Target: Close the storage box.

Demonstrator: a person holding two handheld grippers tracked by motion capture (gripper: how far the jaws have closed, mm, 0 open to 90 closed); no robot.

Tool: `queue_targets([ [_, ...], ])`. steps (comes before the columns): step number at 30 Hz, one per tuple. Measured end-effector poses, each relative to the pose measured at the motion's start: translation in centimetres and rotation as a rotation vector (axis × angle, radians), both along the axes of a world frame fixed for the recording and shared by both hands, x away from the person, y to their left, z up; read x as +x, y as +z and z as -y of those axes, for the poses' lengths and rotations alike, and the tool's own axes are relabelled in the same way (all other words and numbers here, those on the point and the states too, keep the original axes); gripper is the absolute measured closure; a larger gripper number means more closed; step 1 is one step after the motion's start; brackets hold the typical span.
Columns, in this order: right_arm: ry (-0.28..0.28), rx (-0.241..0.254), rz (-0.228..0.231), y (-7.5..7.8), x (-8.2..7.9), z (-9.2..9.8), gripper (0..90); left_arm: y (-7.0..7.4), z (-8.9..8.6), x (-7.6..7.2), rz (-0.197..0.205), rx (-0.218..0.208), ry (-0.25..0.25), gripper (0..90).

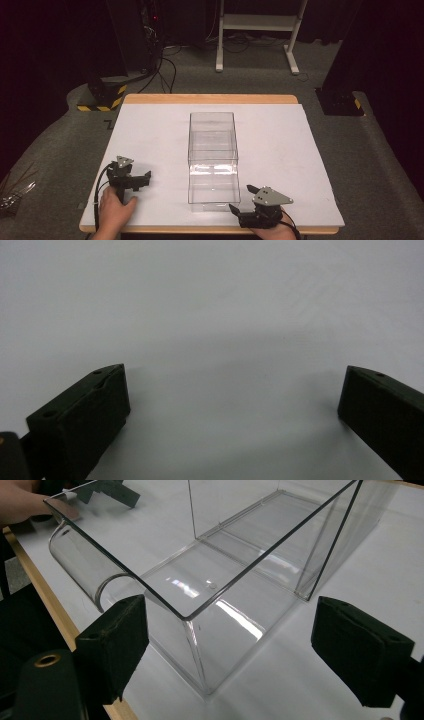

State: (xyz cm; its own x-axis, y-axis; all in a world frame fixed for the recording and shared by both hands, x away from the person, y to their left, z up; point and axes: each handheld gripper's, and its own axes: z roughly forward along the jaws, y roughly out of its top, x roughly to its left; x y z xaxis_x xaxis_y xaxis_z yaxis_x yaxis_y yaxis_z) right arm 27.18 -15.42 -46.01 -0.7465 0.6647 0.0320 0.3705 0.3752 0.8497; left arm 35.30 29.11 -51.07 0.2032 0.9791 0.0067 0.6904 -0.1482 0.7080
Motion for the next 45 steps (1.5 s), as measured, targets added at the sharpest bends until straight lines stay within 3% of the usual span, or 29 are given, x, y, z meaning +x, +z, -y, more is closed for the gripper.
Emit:
queue_targets([
  [17, -0.033, 0.005, -0.001, -0.1, 0.9, -0.2, 16.5, 0.0, 0.0, 0.0, 0.000, 0.000, 0.000, 0.5],
  [45, -0.039, -0.006, 0.019, 0.1, 1.9, -1.6, 17.0, 0.0, 0.0, 0.0, 0.000, 0.000, 0.000, 0.5],
])
